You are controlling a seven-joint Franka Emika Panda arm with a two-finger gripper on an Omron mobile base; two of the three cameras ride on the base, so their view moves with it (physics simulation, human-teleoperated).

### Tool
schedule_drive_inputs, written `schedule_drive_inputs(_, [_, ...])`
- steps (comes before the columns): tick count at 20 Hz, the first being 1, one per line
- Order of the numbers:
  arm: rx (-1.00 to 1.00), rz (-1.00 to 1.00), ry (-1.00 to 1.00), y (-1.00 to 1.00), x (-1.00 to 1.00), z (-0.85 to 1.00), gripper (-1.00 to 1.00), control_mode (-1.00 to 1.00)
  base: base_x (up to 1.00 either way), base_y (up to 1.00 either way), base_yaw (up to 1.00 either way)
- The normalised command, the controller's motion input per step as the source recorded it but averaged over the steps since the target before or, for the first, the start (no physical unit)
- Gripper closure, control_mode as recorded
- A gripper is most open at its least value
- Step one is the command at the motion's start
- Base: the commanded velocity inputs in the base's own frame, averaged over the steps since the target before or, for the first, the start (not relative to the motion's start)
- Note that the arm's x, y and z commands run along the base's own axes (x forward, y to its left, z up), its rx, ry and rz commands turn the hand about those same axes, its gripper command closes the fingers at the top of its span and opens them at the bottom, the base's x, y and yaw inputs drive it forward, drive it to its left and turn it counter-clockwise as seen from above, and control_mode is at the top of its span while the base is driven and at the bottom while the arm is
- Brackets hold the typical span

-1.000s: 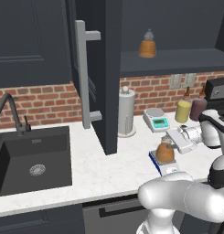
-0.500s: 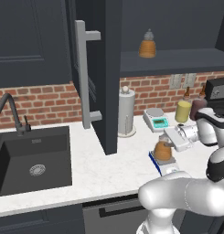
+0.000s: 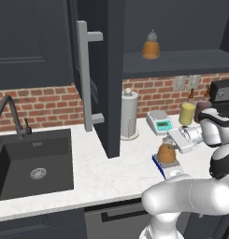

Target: Pick the honey bottle and place it on the digital scale for weighing, and close the cabinet.

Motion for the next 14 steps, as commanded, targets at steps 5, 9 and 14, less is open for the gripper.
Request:
schedule_drive_inputs(5, [0.0,0.01,0.0,-0.14,-0.08,-0.03,1.0,-1.0,0.0,0.0,0.0])
schedule_drive_inputs(9, [0.01,0.0,-0.02,-0.16,-0.19,0.0,1.0,-1.0,0.0,0.0,0.0])
schedule_drive_inputs(14, [0.0,0.0,-0.02,-0.01,-0.02,0.0,1.0,-1.0,0.0,0.0,0.0])
